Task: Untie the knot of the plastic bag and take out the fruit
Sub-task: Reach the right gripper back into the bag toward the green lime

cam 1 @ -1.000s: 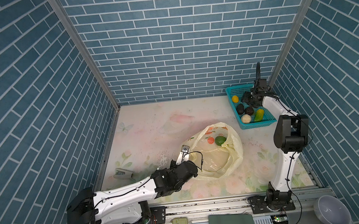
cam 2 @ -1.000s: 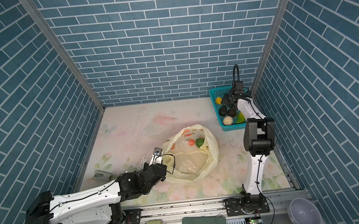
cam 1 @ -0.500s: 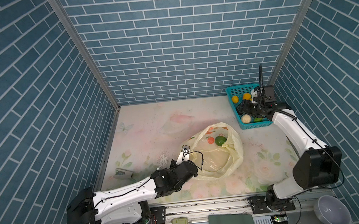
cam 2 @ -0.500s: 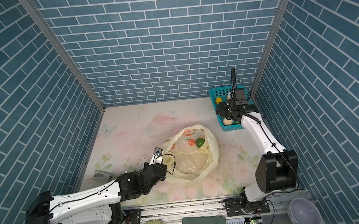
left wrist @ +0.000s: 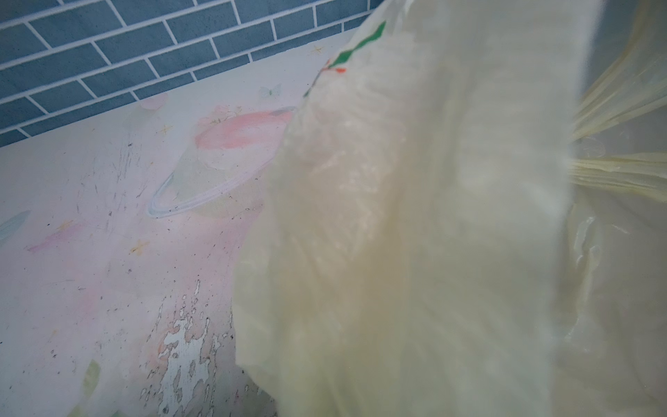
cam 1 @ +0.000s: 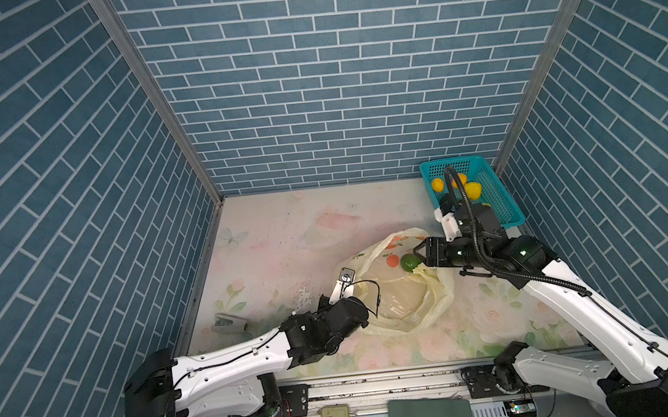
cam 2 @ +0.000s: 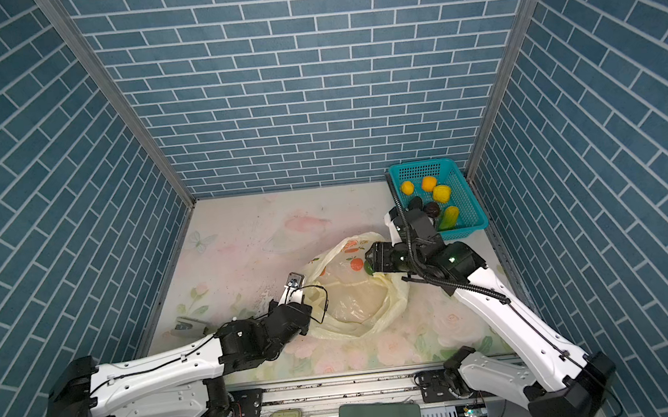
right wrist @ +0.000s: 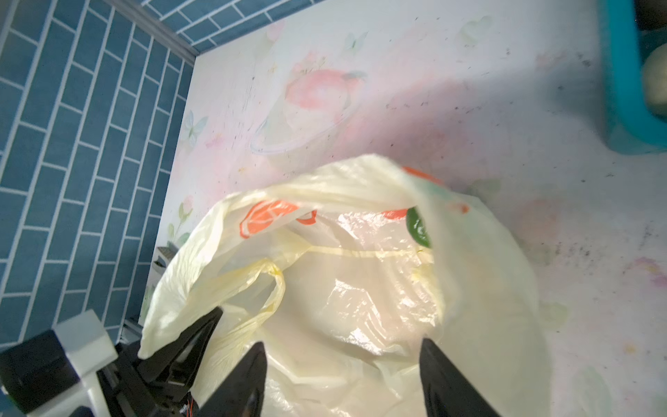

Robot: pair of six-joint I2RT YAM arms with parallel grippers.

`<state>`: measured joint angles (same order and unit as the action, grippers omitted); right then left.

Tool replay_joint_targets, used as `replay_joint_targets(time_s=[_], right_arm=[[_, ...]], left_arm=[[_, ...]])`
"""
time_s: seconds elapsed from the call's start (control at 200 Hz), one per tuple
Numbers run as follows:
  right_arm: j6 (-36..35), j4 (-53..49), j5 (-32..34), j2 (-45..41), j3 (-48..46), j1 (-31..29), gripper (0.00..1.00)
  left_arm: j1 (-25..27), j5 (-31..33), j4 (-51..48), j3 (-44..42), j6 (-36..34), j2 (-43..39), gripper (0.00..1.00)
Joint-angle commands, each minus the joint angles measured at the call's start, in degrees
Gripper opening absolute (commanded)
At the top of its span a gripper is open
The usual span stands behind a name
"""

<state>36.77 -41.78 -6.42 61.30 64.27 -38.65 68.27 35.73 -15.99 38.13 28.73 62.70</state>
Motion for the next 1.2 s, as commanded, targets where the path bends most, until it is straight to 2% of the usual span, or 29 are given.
replay_joint_targets(time_s=[0.0,0.175,0.35,0.485,0.675,0.85,0.985,1.19], right_arm=[[3.39,-0.08,5.16,0.78,-2.68,-5.32,0.66],[0.67,4.92,11.05,4.41,-7.4,-13.27,0.64],[-1.89,12.76,15.53,6.96,-15.38,-18.17,0.61],[-1.67,17.38,16.09,9.55,-18.57,-18.22,0.61],[0.57,24.36,16.0,14.84,-18.0,-16.11,0.59],[0.67,29.93,16.41,23.14,-14.4,-14.7,0.59],[-2.38,30.44,21.13,26.71,-11.49,-13.75,0.6],[-5.05,31.36,26.85,25.72,-11.18,-11.62,0.62]], left_arm=[[0.11,0.11,-0.96,1.61,-0.53,-0.28,0.0],[0.13,0.31,-2.0,1.63,-0.39,-1.38,0.0],[0.12,0.61,-3.36,3.15,-0.25,-2.46,0.0],[0.16,0.66,-4.27,3.36,-0.26,-3.31,0.0],[0.32,-0.01,-4.3,2.48,-0.57,-4.77,0.0],[1.37,-1.17,-6.17,3.55,-0.1,-4.6,0.0],[3.03,-1.2,-7.92,4.65,0.59,-4.25,0.0],[5.21,-0.08,-10.49,5.39,1.56,-4.13,0.0]])
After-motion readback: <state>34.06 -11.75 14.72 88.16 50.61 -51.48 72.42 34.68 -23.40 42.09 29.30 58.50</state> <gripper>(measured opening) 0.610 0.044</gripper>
